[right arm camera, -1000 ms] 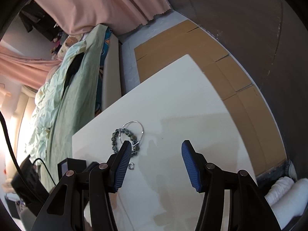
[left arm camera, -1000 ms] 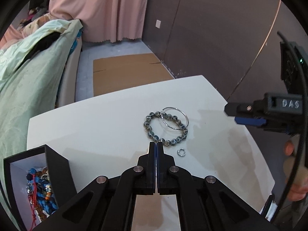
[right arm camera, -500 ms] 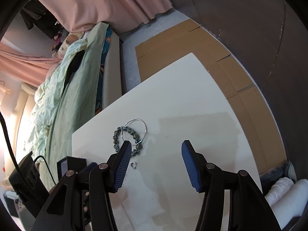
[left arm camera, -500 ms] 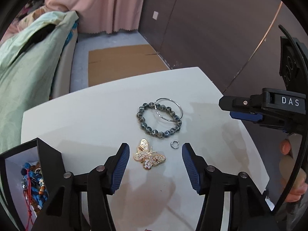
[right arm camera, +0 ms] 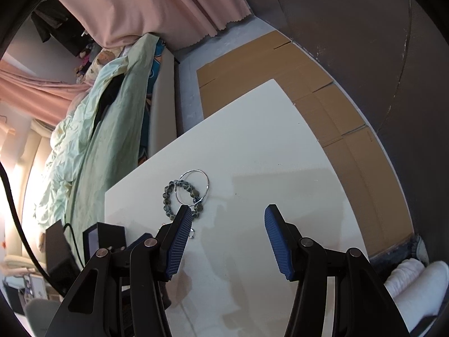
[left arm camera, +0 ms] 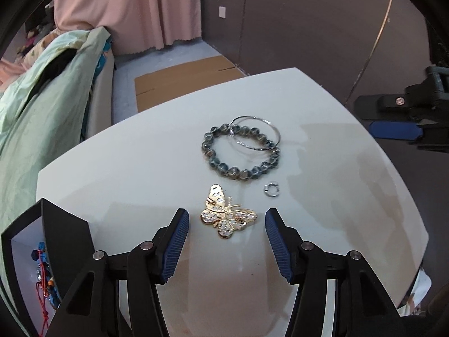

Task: Organize jewelry
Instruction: 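Lower the left tool onto the gold butterfly brooch and close on it, then carry the butterfly brooch into the box with the left tool while the right tool grasps the silver hoop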

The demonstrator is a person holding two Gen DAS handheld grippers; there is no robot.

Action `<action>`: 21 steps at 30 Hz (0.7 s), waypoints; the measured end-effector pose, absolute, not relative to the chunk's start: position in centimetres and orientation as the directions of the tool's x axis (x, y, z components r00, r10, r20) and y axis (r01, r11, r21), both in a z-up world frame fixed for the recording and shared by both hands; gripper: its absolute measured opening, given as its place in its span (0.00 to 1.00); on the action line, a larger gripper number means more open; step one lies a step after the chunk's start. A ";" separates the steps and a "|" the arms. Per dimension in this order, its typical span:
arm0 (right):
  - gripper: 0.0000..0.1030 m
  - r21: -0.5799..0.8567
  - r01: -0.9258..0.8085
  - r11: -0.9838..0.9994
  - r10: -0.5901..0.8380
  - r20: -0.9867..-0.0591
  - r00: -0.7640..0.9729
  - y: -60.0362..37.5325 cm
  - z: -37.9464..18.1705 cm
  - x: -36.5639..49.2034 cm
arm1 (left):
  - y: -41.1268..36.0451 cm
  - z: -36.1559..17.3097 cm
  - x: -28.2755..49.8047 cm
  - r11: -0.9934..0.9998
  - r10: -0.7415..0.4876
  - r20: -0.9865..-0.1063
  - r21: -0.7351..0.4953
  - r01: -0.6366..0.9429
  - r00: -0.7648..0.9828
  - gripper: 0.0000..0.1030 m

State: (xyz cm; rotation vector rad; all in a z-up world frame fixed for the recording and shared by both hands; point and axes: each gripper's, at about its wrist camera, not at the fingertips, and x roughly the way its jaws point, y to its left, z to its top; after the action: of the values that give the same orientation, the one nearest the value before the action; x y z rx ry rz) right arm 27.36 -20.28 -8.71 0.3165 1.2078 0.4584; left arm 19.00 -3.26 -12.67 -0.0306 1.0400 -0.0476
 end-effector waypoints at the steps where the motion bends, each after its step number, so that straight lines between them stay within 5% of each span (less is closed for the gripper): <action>1: 0.53 0.470 -0.170 0.866 0.500 -0.819 0.281 -20.3 -8.7 27.4 | -3.2 -12.8 19.1 0.998 -0.055 -0.861 -0.051 0.022 0.506 0.56; 5: 0.53 0.469 -0.180 0.864 0.502 -0.820 0.276 -20.2 -8.7 27.4 | -2.9 -12.7 19.2 0.998 -0.054 -0.849 -0.057 0.012 0.526 0.42; 21: 0.53 0.439 -0.255 0.861 0.497 -0.831 0.249 -17.5 -9.5 27.6 | 0.0 -9.4 18.4 0.986 -0.108 -0.800 -0.163 -0.039 0.590 0.42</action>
State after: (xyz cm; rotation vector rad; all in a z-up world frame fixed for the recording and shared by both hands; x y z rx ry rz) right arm 27.64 -17.50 -9.53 0.2320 1.2163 0.5187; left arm 18.36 -0.03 -9.45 -0.1696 0.9402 -0.0405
